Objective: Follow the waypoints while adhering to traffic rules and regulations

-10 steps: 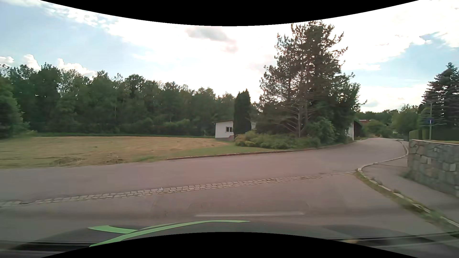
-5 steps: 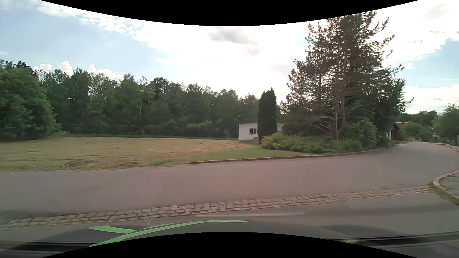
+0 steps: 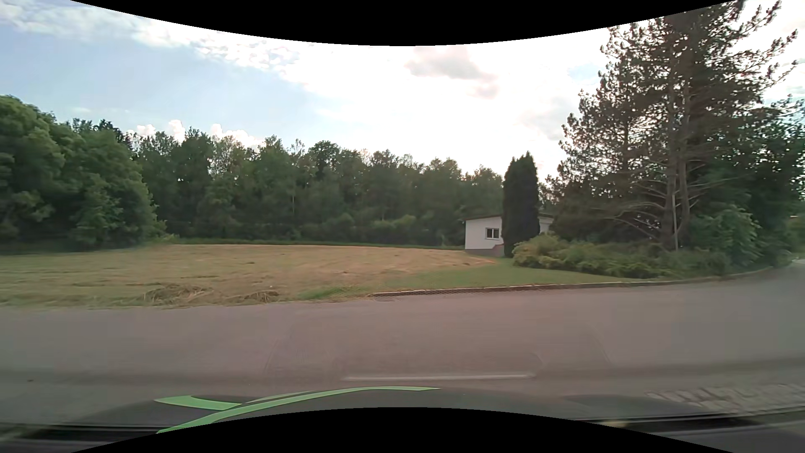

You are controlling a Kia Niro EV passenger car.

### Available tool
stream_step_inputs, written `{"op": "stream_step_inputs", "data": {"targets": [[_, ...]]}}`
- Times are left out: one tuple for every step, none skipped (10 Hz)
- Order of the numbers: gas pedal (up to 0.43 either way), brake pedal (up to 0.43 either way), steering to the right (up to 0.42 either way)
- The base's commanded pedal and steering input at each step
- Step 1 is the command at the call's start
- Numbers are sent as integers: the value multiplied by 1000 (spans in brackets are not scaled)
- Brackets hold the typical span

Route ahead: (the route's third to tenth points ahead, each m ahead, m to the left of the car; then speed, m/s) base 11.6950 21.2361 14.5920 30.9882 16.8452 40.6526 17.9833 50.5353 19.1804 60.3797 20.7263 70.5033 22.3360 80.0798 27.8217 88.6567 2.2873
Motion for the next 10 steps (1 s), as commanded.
{"op": "stream_step_inputs", "data": {"targets": [[0,232,-437],[0,177,-450],[0,43,-464],[0,0,-482],[0,0,-503],[0,0,-520],[0,0,-535],[0,0,-548],[0,0,-558],[0,0,-571]]}}
